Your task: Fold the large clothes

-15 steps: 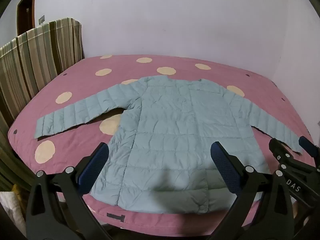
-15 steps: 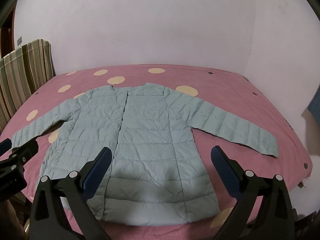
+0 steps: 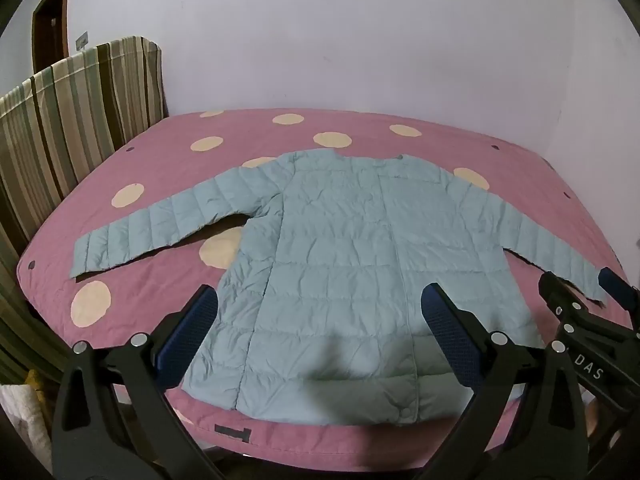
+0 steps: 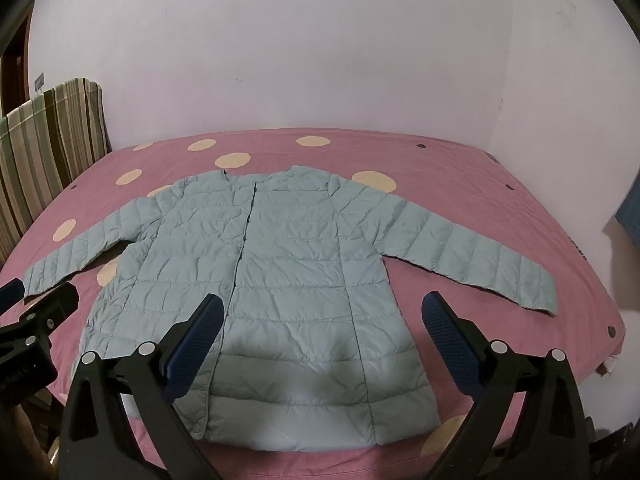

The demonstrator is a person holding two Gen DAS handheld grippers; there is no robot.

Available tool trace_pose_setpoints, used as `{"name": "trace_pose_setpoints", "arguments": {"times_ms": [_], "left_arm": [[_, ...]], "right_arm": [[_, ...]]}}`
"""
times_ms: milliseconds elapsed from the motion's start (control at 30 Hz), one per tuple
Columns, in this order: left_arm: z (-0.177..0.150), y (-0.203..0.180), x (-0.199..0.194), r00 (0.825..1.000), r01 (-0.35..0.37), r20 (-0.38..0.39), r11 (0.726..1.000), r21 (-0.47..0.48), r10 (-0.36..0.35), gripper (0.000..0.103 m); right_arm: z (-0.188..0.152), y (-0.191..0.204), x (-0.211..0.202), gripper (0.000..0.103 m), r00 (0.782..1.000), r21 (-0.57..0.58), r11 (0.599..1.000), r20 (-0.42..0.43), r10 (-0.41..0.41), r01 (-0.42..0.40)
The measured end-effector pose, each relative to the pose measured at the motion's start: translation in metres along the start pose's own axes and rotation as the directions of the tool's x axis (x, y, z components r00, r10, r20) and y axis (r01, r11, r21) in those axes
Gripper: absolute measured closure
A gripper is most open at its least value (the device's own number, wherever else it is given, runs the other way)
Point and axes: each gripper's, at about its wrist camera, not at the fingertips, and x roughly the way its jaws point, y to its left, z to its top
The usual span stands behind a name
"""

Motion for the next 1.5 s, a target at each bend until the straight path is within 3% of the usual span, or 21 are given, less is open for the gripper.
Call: {"name": "trace_pose_setpoints", "arguments": {"times_ms": [1500], "left_arm": [[-0.003,-0.0002,0.0056,1.0,-0.006,-0.01,1.0,0.008,0.006,0.002]], "right_arm": [[0.003,-0.0014,-0.001,0.005,1.0,-0.001,1.0,-0.002,0.0,0.0]]}}
